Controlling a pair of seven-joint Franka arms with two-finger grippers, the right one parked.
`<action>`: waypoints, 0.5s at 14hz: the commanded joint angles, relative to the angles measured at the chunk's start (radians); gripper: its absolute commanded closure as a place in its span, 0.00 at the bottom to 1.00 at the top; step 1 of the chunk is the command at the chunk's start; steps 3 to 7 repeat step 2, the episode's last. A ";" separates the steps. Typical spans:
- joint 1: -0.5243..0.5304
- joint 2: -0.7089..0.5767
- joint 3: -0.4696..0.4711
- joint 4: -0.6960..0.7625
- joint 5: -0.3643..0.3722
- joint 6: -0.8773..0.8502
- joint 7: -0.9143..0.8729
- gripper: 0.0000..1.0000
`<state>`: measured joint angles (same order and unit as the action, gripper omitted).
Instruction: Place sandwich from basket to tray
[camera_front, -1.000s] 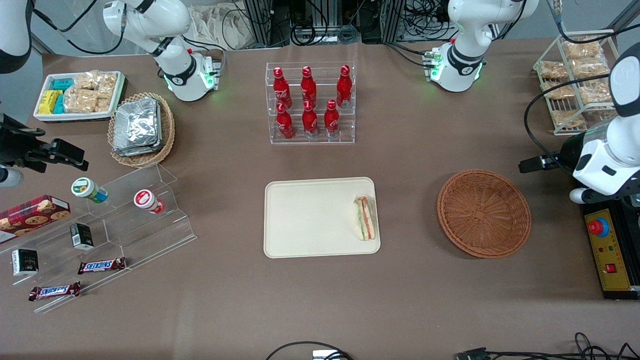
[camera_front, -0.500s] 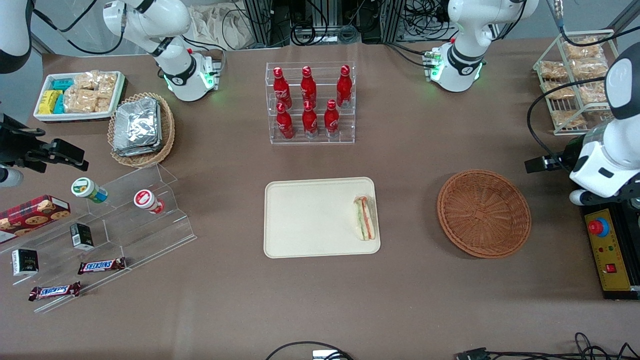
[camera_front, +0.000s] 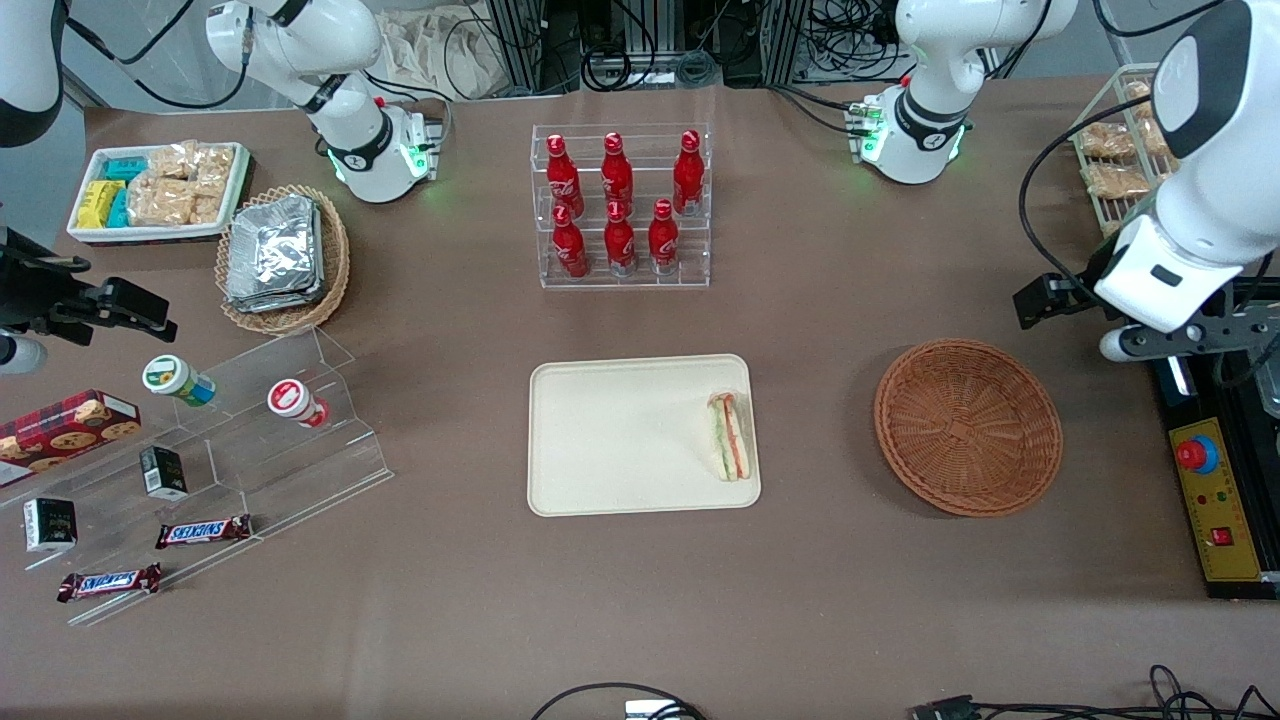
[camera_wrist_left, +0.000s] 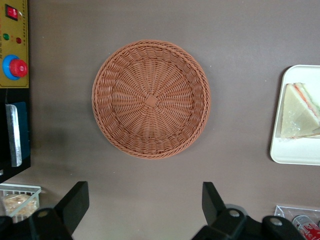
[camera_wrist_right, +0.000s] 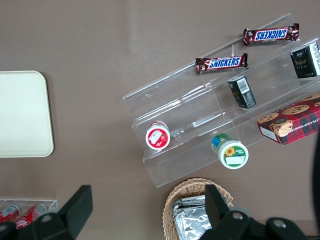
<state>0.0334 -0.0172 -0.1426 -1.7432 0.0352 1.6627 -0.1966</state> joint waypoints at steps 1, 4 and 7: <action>0.010 0.041 0.005 0.094 -0.017 -0.055 0.016 0.00; 0.011 0.081 0.006 0.155 -0.017 -0.093 0.017 0.00; 0.011 0.081 0.006 0.155 -0.017 -0.093 0.017 0.00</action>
